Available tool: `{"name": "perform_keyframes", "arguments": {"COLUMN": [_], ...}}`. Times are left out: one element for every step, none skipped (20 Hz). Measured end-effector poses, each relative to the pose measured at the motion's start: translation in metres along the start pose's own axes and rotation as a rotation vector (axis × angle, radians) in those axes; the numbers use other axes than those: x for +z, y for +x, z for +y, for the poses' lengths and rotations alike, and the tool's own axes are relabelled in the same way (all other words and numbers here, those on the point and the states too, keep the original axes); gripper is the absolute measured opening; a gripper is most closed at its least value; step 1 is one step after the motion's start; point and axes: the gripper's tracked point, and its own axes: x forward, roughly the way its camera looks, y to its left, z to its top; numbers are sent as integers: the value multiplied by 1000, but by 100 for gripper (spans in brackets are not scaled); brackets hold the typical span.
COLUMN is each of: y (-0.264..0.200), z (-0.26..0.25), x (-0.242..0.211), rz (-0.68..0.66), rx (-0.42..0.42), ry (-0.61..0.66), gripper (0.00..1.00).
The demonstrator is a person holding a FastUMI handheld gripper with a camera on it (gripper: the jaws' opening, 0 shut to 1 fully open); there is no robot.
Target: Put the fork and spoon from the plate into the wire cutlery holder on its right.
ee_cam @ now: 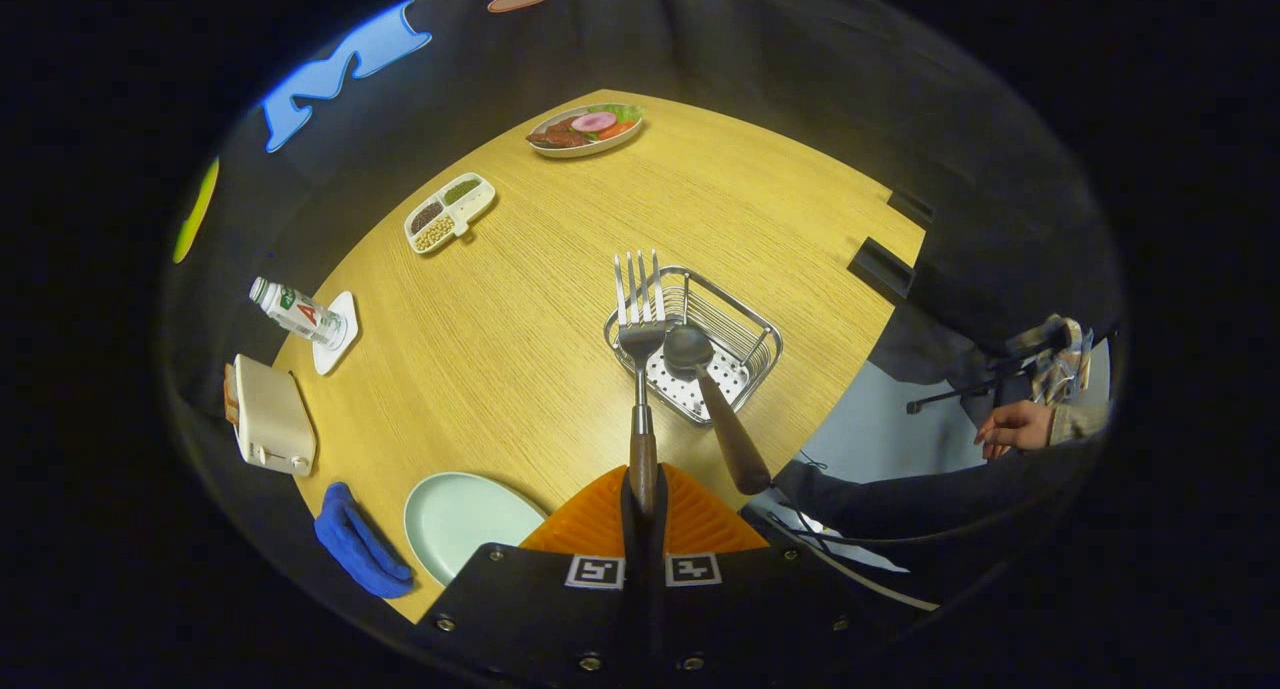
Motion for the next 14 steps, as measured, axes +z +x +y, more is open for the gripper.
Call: {"name": "perform_keyframes", "arguments": {"y": [0, 0, 0, 1, 1, 2, 2, 2, 1, 0, -2, -1, -3, -4], "z": [-1, -3, -5, -5, -6, -5, -6, -7, -8, -7, -7, -6, -6, -5], "x": [-2, -6, -8, -9, -11, -11, -11, -11, -11, -11, -9, -8, -7, -6], "rz": [22, 49, 70, 89, 105, 118, 130, 140, 148, 156, 157, 163, 163, 173], "rx": [-3, -7, -8, -5, -2, 2, 4, 4, 4, 4, 6, 8, 7, 13], "ry": [8, 16, 25, 34, 46, 59, 70, 79, 87, 94, 101, 105, 103, 97], "gripper": [1, 1, 1, 1, 1, 1, 2, 2, 2, 2, 2, 2, 7, 7]}}
